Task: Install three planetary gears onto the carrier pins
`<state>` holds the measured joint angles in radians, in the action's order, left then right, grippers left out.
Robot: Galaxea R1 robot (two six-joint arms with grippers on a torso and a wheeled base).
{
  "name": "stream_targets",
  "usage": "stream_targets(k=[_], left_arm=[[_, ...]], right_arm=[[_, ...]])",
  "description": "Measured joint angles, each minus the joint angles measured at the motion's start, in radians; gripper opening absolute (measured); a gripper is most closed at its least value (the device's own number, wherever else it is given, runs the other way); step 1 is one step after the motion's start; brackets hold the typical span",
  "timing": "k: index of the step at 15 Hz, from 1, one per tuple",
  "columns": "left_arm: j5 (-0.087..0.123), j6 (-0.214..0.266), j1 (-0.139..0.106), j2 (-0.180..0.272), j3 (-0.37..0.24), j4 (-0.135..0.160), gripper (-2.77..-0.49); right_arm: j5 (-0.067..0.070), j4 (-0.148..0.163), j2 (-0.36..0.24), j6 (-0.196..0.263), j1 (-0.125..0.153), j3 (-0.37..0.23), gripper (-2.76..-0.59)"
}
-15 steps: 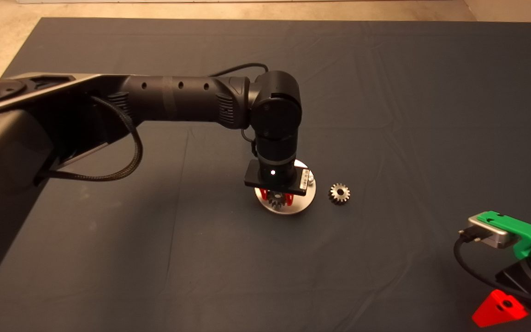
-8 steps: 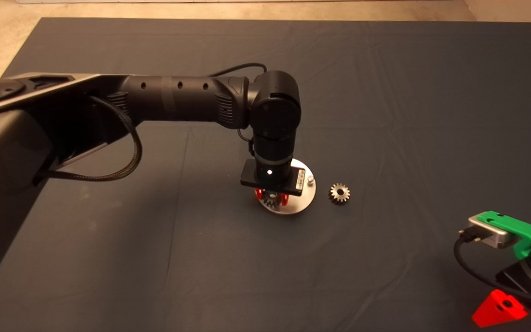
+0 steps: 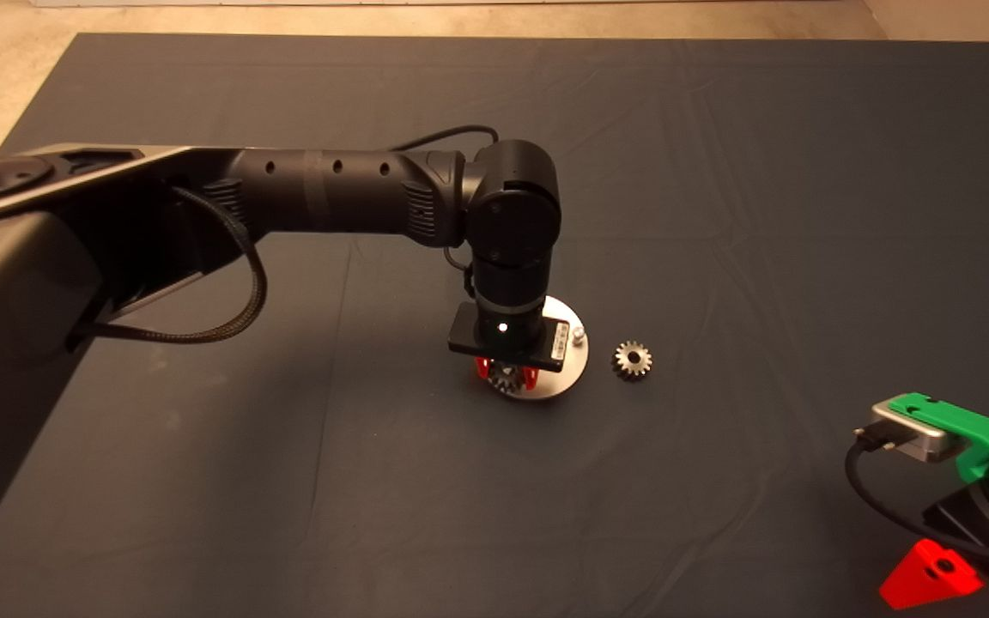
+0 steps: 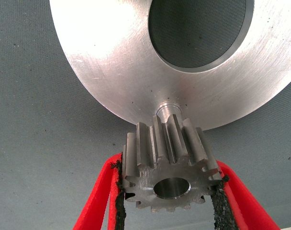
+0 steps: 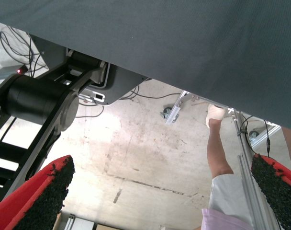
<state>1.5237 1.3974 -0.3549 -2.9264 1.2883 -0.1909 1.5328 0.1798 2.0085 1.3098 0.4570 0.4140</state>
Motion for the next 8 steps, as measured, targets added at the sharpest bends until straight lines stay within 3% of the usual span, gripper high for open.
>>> stream_targets(k=[8], left_arm=[[-0.007,-0.026,0.000,0.001,0.008,0.003,-2.32]], right_arm=[[0.000,0.000,0.000,0.000,0.000,0.000,-0.61]])
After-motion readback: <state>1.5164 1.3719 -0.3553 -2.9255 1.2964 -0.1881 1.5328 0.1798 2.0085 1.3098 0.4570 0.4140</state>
